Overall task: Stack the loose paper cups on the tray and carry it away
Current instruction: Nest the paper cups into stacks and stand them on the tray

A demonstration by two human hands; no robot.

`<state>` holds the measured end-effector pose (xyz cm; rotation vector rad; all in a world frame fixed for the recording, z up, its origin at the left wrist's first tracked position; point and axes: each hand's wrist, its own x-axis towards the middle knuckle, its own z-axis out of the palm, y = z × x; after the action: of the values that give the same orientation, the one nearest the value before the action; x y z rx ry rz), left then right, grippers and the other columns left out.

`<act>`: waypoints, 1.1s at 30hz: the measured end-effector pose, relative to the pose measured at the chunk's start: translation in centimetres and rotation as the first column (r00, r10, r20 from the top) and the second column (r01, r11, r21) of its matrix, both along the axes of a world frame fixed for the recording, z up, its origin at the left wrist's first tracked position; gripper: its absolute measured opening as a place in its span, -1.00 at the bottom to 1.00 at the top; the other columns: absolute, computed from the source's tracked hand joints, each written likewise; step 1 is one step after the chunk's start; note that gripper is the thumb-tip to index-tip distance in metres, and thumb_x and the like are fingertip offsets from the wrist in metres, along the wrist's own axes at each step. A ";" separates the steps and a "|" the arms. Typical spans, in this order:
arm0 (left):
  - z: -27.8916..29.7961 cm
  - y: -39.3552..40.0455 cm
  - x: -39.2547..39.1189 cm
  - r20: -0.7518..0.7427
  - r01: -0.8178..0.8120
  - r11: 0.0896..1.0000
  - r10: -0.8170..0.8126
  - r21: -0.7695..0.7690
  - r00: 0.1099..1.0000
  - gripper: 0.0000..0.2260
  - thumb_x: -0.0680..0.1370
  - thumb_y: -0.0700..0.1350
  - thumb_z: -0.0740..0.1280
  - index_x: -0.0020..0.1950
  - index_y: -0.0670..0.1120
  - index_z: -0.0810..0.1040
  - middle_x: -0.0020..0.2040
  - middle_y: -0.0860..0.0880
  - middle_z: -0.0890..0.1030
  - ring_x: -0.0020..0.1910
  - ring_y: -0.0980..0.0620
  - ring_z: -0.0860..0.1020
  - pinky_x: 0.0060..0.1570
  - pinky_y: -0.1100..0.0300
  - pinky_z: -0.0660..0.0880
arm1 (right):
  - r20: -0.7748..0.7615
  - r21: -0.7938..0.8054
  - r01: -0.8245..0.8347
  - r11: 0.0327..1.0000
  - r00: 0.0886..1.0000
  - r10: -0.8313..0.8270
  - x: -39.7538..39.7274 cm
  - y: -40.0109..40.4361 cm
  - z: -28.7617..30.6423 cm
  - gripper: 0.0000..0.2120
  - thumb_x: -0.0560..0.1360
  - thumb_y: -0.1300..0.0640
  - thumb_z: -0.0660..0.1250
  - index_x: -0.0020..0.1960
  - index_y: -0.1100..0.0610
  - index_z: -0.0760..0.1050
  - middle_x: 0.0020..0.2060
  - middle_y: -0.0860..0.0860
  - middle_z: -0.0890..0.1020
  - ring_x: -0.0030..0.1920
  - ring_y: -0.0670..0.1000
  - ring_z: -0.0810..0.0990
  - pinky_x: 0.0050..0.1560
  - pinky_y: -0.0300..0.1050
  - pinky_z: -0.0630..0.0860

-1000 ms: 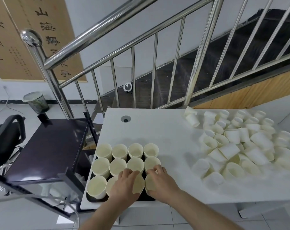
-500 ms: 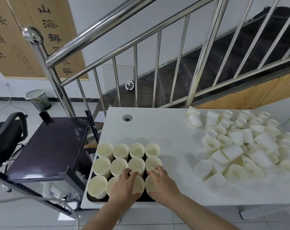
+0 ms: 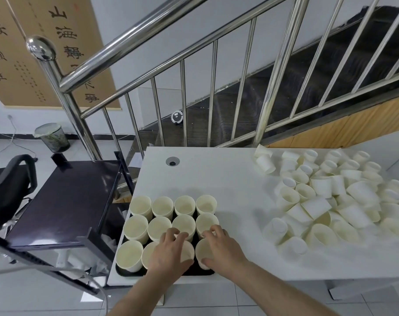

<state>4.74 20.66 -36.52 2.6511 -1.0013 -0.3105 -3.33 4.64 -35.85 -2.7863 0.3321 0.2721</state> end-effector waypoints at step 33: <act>5.0 -28.3 -0.5 -0.028 0.004 0.968 -0.012 -0.253 1.000 -0.50 0.53 0.07 0.27 0.43 0.08 0.23 0.33 0.09 0.27 0.25 0.10 0.40 0.06 0.23 0.48 | 0.074 -0.072 0.246 0.967 0.968 -0.241 -4.4 -28.1 6.2 -0.44 0.56 -0.09 0.27 0.48 0.03 0.19 0.39 0.00 0.26 0.33 0.04 0.35 0.14 -0.10 0.45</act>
<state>4.28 -7.61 -31.52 2.4070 -0.9723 -0.2078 -7.71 -23.51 -29.70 -2.7869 0.6772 0.1119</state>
